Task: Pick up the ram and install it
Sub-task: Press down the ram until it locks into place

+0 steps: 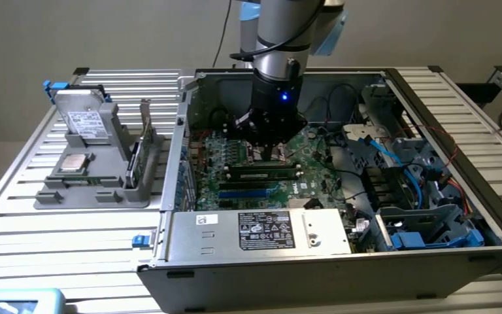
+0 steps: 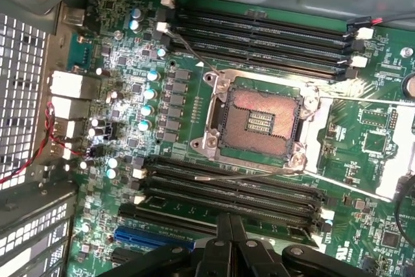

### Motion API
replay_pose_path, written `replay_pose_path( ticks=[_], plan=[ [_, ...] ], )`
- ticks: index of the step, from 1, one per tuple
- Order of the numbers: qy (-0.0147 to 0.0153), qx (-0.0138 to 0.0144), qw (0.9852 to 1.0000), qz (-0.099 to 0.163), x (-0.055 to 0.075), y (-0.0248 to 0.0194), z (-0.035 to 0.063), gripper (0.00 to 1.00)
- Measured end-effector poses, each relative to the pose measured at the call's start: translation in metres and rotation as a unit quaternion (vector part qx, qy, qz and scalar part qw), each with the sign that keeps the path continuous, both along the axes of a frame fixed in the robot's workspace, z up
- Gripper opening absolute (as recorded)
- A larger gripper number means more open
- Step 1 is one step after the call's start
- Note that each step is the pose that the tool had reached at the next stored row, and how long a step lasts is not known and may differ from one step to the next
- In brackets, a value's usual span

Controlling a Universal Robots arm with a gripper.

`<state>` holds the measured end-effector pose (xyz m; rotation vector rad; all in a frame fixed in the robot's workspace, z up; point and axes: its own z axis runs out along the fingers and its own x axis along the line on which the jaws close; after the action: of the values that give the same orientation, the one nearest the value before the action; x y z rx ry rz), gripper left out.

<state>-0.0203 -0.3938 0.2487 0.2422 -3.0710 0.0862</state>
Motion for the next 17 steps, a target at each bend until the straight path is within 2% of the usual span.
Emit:
replay_pose_path(
  ticks=[7, 14, 17],
  plan=[
    [-0.0087, 0.0000, 0.9994, -0.034, 0.0000, 0.0000, 0.0000, 0.11],
    [-0.0186, 0.0001, 0.9976, -0.066, 0.0000, 0.0000, 0.0000, 0.11],
    [-0.0191, 0.0000, 0.9975, -0.068, 0.0000, 0.0000, 0.0000, 0.11]
  ],
)
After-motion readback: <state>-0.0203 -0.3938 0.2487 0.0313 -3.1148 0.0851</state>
